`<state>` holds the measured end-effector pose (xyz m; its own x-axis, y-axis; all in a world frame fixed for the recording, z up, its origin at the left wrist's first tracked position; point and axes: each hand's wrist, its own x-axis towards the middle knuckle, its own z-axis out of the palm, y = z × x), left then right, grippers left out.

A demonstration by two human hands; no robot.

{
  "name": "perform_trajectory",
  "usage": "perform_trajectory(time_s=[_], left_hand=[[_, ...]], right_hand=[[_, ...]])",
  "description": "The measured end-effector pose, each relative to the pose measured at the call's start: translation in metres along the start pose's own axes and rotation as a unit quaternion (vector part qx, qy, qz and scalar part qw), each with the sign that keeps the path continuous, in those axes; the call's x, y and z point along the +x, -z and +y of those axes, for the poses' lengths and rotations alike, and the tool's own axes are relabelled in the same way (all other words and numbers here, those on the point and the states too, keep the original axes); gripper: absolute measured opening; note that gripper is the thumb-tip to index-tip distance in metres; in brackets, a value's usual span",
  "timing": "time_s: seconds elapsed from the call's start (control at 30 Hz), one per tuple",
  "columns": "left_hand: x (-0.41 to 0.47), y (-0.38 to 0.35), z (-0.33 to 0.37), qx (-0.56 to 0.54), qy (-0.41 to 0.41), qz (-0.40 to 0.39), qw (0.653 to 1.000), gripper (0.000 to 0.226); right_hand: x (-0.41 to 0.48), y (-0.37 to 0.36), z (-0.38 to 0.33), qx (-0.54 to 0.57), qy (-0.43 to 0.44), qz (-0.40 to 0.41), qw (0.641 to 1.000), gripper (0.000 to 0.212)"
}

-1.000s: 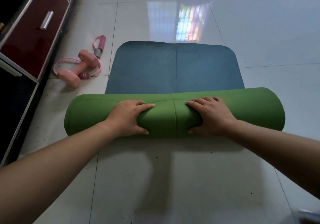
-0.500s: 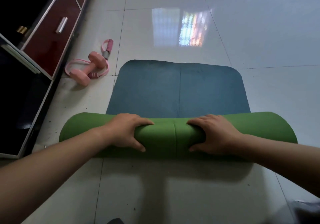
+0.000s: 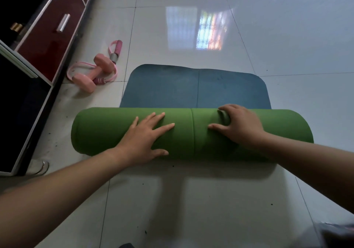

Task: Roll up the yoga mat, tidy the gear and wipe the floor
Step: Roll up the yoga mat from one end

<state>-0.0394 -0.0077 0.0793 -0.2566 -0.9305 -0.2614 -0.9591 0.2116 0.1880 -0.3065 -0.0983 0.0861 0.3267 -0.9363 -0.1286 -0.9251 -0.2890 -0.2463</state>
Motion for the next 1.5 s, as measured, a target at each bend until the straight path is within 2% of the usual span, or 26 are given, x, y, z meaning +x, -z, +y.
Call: perform_trajectory(time_s=[0.1, 0.17, 0.27, 0.33, 0.43, 0.53, 0.6, 0.73, 0.83, 1.03, 1.27, 1.4, 1.5], left_hand=[[0.011, 0.001, 0.004, 0.016, 0.012, -0.025, 0.999, 0.099], [0.017, 0.001, 0.002, 0.017, 0.017, -0.037, 0.999, 0.107], [0.024, -0.002, -0.007, 0.029, 0.011, -0.04, 0.999, 0.112], [0.031, -0.001, -0.013, 0.023, -0.001, -0.033, 0.999, 0.11], [0.042, 0.011, -0.026, -0.009, -0.001, 0.001, 1.0, 0.099], [0.049, 0.019, -0.038, -0.054, 0.049, 0.096, 0.993, 0.081], [0.053, 0.018, -0.041, -0.041, 0.051, 0.109, 0.992, 0.082], [0.064, 0.012, -0.041, 0.032, 0.052, 0.03, 0.998, 0.111], [0.067, 0.008, -0.043, 0.029, 0.052, 0.033, 0.998, 0.115], [0.066, 0.005, -0.045, 0.003, 0.027, 0.057, 0.998, 0.106], [0.051, -0.001, -0.039, 0.013, 0.001, 0.168, 0.986, 0.086], [0.039, 0.004, -0.032, 0.007, -0.002, 0.185, 0.983, 0.079], [0.021, 0.011, -0.023, 0.009, 0.0, 0.181, 0.983, 0.078]], right_hand=[[0.008, -0.001, -0.004, 0.024, -0.011, -0.002, 1.0, 0.072], [0.004, -0.002, -0.011, 0.033, 0.045, -0.036, 0.998, 0.077], [-0.007, -0.011, -0.018, -0.033, 0.143, -0.086, 0.985, 0.093], [-0.003, -0.014, -0.016, -0.071, 0.161, -0.103, 0.979, 0.1], [0.013, -0.011, -0.009, -0.051, 0.141, -0.075, 0.986, 0.095], [0.025, -0.009, -0.008, 0.004, 0.076, 0.009, 0.997, 0.077], [0.032, -0.01, -0.006, 0.014, 0.066, 0.021, 0.997, 0.075], [0.039, -0.011, 0.003, -0.061, 0.095, -0.071, 0.991, 0.113], [0.042, -0.013, 0.006, -0.093, 0.109, -0.078, 0.987, 0.123], [0.042, -0.009, 0.0, -0.087, 0.116, -0.061, 0.988, 0.112], [0.028, -0.007, -0.005, -0.091, 0.12, -0.016, 0.988, 0.088], [0.017, -0.007, -0.008, -0.08, 0.123, 0.007, 0.989, 0.081], [0.001, 0.0, -0.013, -0.079, 0.127, -0.005, 0.989, 0.081]])
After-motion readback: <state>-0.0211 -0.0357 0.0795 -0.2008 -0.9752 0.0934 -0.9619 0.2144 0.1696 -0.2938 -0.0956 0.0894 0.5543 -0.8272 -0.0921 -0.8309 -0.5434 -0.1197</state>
